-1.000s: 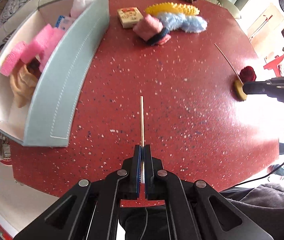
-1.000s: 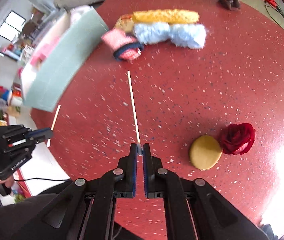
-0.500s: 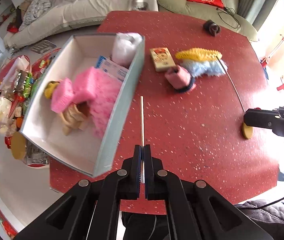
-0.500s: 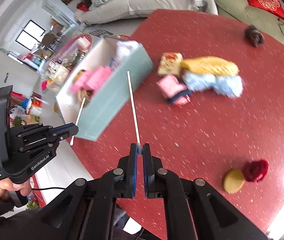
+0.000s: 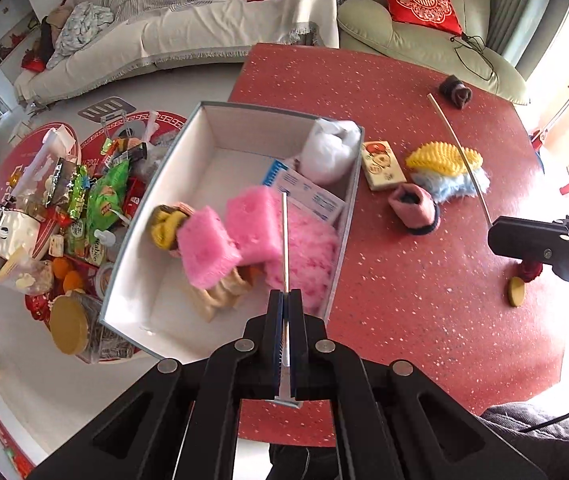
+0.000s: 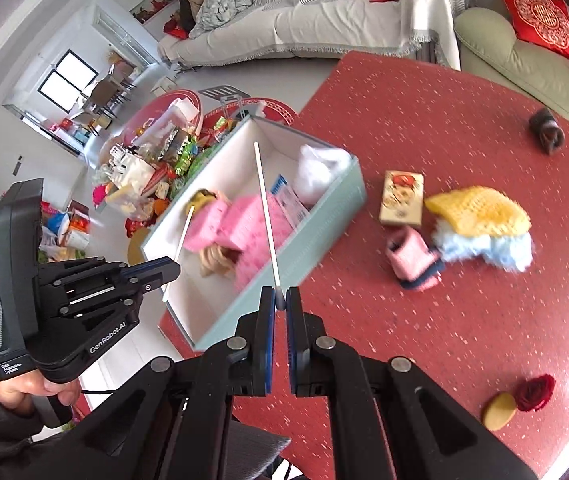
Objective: Organize soft objects
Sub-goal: 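Carry both wooden sticks with both tools over the box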
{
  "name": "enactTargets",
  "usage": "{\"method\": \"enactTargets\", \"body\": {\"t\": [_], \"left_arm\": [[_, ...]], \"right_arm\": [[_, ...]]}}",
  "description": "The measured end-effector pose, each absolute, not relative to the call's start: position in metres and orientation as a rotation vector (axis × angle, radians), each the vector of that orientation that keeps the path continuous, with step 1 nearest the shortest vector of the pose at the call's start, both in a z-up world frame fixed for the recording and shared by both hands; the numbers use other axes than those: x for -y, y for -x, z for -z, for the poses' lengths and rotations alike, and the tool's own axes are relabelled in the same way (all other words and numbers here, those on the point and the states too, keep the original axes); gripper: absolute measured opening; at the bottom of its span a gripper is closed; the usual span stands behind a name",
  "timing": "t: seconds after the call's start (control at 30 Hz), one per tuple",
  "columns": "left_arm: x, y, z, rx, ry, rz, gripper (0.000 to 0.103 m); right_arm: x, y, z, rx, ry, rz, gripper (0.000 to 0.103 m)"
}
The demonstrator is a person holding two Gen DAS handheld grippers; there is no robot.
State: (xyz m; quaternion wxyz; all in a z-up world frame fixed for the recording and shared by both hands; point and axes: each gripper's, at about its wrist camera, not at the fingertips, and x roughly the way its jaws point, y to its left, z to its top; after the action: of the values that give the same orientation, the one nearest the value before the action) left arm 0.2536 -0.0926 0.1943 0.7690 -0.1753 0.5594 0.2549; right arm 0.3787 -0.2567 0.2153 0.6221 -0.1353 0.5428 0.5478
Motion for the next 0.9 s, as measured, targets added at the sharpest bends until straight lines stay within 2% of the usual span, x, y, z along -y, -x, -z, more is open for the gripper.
{"method": "enactTargets", "body": {"t": [0.47, 0.9], "left_arm": [[0.025, -0.239, -0.186, -1.194, 0.402, -0.528, 0.002], [0.006, -0.229, -0.165, -1.242, 0.437, -0.437, 0.002]], "right_arm": [[0.192, -0.361, -0.226, -1.227, 0.333, -1.21, 0.005], [0.175, -0.338, -0.215, -1.282, 0.328, -1.151, 0.005]]}}
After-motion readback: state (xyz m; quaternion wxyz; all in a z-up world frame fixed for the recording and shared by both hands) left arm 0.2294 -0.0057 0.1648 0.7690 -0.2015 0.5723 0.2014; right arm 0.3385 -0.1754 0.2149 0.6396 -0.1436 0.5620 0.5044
